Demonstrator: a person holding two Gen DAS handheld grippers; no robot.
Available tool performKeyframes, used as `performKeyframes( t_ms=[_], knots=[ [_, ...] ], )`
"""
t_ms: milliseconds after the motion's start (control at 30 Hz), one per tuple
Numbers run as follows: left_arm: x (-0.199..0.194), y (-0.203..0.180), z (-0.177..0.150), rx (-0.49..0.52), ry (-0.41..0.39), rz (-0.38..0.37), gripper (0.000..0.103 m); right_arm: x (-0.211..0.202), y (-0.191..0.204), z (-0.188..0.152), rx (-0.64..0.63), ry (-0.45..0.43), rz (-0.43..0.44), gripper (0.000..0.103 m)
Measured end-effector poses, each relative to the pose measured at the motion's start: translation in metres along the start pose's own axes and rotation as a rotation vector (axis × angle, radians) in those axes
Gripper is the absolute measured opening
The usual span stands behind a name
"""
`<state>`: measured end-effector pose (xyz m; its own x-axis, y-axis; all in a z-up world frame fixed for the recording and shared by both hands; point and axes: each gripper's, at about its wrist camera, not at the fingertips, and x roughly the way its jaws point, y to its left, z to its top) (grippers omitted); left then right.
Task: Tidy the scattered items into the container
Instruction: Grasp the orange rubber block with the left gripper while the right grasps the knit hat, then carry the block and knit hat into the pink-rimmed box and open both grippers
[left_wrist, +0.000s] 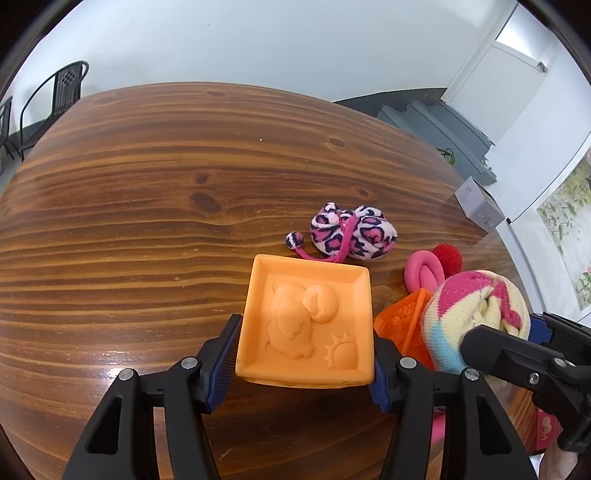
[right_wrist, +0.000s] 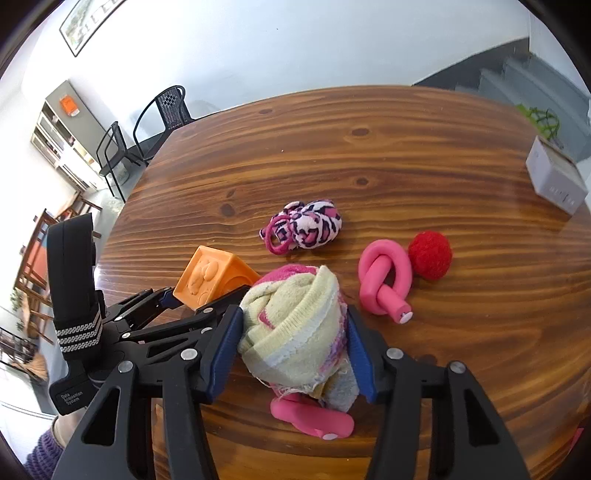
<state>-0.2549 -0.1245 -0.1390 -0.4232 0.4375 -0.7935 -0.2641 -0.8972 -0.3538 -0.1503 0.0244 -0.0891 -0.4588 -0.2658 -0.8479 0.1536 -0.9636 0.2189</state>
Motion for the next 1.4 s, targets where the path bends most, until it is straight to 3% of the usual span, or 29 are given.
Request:
performKeyframes(
  t_ms=[400,700,933,1400],
  knots=[
    [-0.041,-0.015,-0.007,-0.016,-0.069,0.062,0.055,-0.050,-0.014,-0.020,0.021,-0.073,0.010,0.055],
    [-0.091,-0.063,-0.035,0.021,-0.097,0.061,0.055,-0.102,-0.037,-0.068,0.034,-0.091,0.018,0.055],
    [-0.105,-0.137,-0.068,0.102,-0.069,0.012,0.055,-0.146,-0.077,-0.113,0.095,-0.110,-0.005,0.055],
    [-0.093,-0.322,-0.113,0.292,-0.032,-0.151,0.055,-0.272,-0.239,-0.214,0.386,-0.219,-0.200,0.055]
  ],
)
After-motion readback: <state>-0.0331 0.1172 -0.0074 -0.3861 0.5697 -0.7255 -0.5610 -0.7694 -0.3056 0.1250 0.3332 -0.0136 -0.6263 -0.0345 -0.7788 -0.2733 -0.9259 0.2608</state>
